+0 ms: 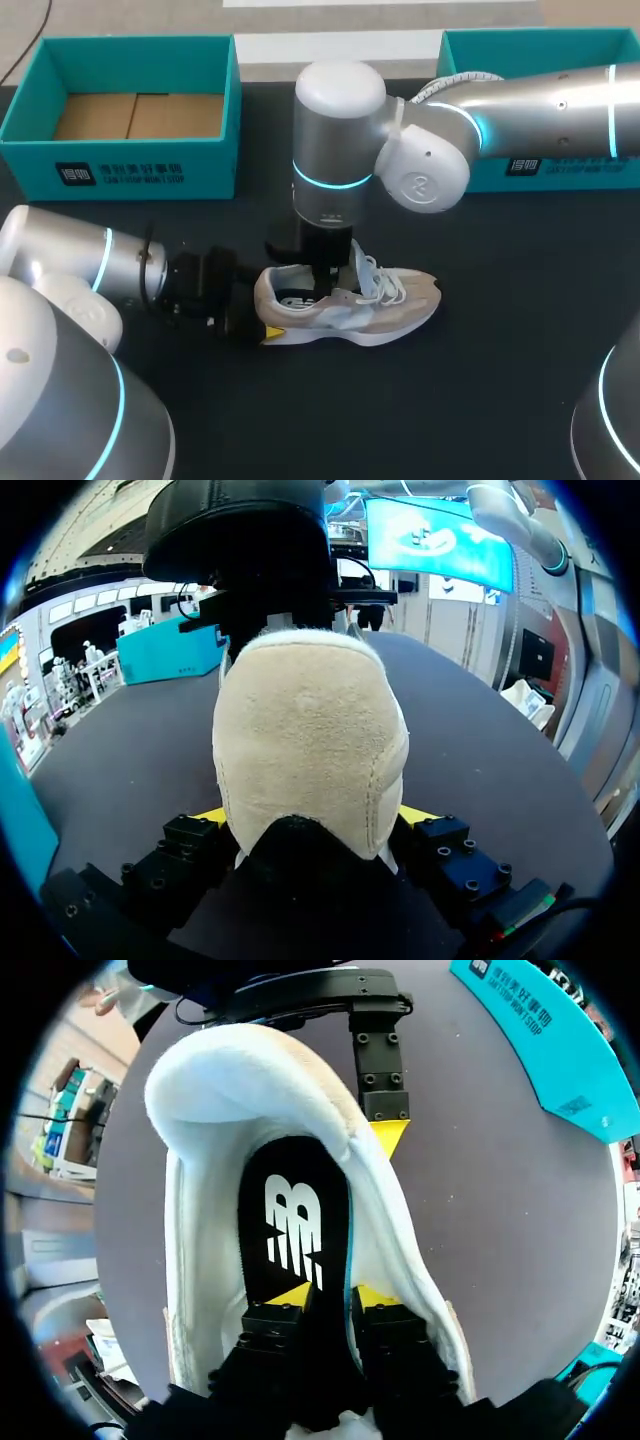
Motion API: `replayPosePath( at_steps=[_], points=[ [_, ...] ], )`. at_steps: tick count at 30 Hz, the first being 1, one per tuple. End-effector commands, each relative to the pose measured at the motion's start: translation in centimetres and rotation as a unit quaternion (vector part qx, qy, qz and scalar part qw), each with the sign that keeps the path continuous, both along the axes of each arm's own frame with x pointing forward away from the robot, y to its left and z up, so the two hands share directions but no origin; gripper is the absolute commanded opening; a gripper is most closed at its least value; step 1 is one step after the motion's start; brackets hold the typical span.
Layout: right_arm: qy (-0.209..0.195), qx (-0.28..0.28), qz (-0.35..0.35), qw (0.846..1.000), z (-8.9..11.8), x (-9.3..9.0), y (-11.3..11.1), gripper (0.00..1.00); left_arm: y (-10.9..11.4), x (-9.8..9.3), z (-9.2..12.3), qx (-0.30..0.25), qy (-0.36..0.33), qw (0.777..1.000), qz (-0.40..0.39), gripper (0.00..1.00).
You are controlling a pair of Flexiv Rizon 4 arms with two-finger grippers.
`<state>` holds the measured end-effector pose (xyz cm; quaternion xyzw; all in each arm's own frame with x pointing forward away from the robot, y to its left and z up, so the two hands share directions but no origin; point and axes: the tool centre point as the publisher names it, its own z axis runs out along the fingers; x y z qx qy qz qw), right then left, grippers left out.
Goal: Take the shoe out of the shoebox, open the shoe tongue, remove and reinsert the insole, then place the shoe into the shoebox
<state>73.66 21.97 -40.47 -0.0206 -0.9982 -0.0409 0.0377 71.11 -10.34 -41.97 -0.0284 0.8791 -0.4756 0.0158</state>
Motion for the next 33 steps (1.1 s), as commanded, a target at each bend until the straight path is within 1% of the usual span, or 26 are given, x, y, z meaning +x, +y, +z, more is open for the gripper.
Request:
replayPosePath(
  at_steps=[1, 4, 7, 12, 17, 22, 26, 33],
  points=[
    [0.006, 0.001, -0.004, 1.000, -2.3, -1.7, 0.7, 0.00, 0.0, 0.0, 0.0, 0.000, -0.001, 1.000, 0.000, 0.00],
    [0.003, 0.002, -0.011, 1.000, -1.5, -2.3, 0.3, 0.00, 0.0, 0.0, 0.0, 0.000, -0.001, 1.000, 0.000, 0.00],
    [-0.003, -0.003, -0.015, 1.000, -0.2, -2.6, -0.2, 0.00, 0.0, 0.0, 0.0, 0.000, -0.001, 1.000, 0.000, 0.00],
    [-0.032, -0.003, -0.020, 0.999, 1.8, -2.5, -1.0, 0.00, 0.0, 0.0, 0.0, 0.000, -0.001, 1.000, 0.000, 0.00],
    [-0.058, -0.007, -0.019, 0.998, 3.6, -1.9, -1.5, 0.00, 0.0, 0.0, 0.0, 0.000, -0.001, 1.000, 0.000, 0.00],
    [-0.089, 0.020, -0.012, 0.996, 5.3, -1.2, -1.6, 0.00, 0.0, 0.0, 0.0, 0.000, -0.001, 1.000, 0.000, 0.00],
    [-0.103, 0.043, -0.008, 0.994, 6.5, -0.7, -2.2, 0.00, 0.0, 0.0, 0.0, 0.000, -0.001, 1.000, 0.000, 0.00],
    [-0.134, 0.056, -0.006, 0.989, 8.0, 0.4, -3.3, 0.00, 0.0, 0.0, 0.0, 0.000, -0.001, 1.000, 0.000, 0.00]
  ],
)
